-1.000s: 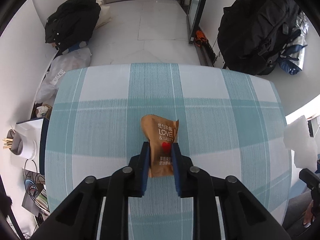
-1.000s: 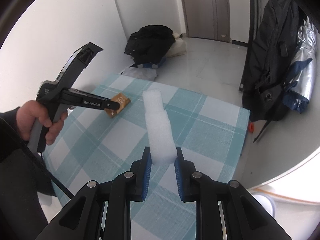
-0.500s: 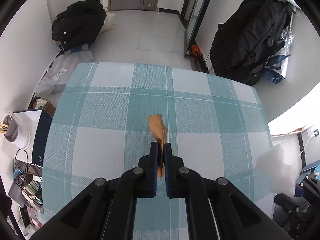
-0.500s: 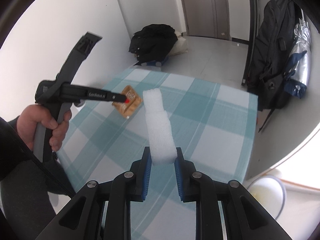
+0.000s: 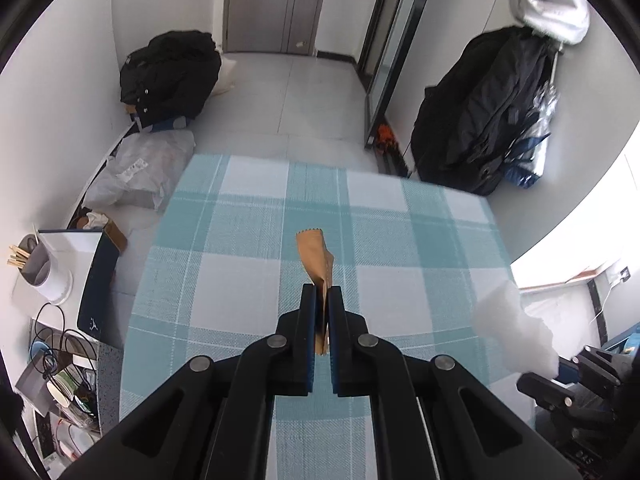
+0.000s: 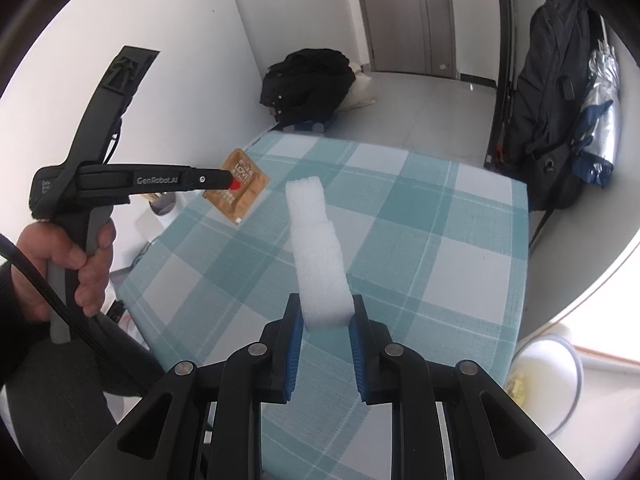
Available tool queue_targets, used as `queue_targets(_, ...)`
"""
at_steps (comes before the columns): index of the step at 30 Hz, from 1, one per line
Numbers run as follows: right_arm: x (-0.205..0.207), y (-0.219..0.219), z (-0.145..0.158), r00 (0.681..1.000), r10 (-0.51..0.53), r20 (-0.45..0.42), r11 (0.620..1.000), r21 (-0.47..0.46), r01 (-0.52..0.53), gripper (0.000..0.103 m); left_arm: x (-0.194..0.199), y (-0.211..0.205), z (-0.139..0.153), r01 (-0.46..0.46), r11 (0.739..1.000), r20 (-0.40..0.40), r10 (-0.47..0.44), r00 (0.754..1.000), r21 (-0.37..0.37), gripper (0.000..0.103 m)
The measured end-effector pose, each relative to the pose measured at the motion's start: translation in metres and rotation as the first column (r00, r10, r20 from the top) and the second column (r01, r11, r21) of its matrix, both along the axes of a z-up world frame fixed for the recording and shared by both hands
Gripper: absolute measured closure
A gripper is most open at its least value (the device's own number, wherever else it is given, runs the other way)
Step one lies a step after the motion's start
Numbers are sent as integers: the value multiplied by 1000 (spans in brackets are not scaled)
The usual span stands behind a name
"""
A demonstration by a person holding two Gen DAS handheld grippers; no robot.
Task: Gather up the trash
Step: 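Carry the brown packet and white foam with both tools over the white bin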
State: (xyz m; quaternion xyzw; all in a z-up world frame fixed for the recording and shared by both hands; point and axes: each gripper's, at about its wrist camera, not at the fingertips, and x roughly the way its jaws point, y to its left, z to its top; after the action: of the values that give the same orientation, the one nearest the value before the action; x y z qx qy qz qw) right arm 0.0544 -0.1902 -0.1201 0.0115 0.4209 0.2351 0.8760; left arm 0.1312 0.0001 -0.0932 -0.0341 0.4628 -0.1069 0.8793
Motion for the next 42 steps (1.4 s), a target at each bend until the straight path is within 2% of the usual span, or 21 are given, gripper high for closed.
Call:
queue_targets(7,-4,-25,30,996,-60,63,998,25,59,82,-13,-18,37,73,997,93,-71,993,-22,101)
queue_targets(13,-11,-66,55,985,-128,114,992,24,127,82,-15,-56,63,160,985,136,-150,979,-64,101)
queue_targets(19,-23,-121,85,963,-213,165,977,35,210,82,-20,-108,84,272,957,171,-253,952,-99,101)
queue_targets(26,-35,-193,104,929,-313,200,948,6,318,82,-23,-182,94,403,907,196,-376,906,-122,101)
queue_targets(30,-42,-233,101,903,-384,191,920,2,391,82,-22,-217,90,463,874,205,-432,879,-147,101)
queue_targets(34,-50,-269,87,878,-450,161,891,10,455,82,-21,-257,77,518,844,176,-494,852,-137,101)
queue_targets(37,-53,-293,68,860,-494,128,868,10,497,82,-18,-281,62,543,827,140,-526,839,-143,101)
queue_targets(42,-57,-326,24,828,-559,41,829,27,558,82,-21,-323,26,610,785,61,-607,792,-105,101)
